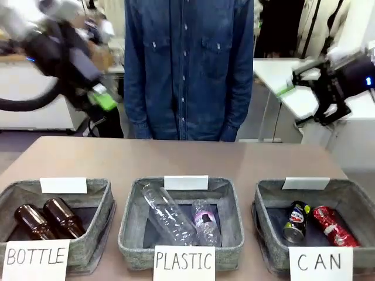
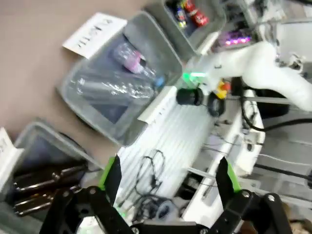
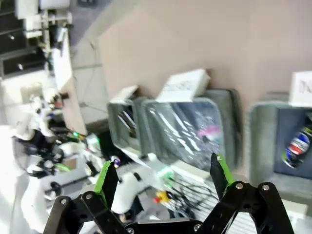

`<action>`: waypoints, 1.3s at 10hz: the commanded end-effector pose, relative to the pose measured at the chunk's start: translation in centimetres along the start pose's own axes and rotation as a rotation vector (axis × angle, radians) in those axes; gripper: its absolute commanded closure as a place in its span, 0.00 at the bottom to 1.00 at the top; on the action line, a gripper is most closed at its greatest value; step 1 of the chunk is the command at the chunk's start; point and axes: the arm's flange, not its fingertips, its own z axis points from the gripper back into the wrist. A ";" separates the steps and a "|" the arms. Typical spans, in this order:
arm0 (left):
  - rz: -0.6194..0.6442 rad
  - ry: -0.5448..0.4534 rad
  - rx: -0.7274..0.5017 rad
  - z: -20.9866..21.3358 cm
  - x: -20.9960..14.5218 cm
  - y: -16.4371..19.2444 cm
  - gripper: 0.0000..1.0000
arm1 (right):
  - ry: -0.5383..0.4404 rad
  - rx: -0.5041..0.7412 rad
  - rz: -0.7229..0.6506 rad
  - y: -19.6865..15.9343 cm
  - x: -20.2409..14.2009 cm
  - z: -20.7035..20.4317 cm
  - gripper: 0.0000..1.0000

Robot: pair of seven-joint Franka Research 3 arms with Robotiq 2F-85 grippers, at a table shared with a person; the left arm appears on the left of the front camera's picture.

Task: Sort the can waste into the basket.
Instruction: Pick up the can waste from the table and place it in the right Fabric basket.

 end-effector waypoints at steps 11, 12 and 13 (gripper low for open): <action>0.159 -0.444 -0.513 4.5 -9.2 11.9 0.00 | 0.658 0.340 -0.140 2.0 0.1 -2.4 0.00; 0.159 -0.444 -0.513 4.5 -9.2 11.9 0.00 | 0.658 0.340 -0.140 2.0 0.1 -2.4 0.00; 0.159 -0.444 -0.513 4.5 -9.2 11.9 0.00 | 0.658 0.340 -0.140 2.0 0.1 -2.4 0.00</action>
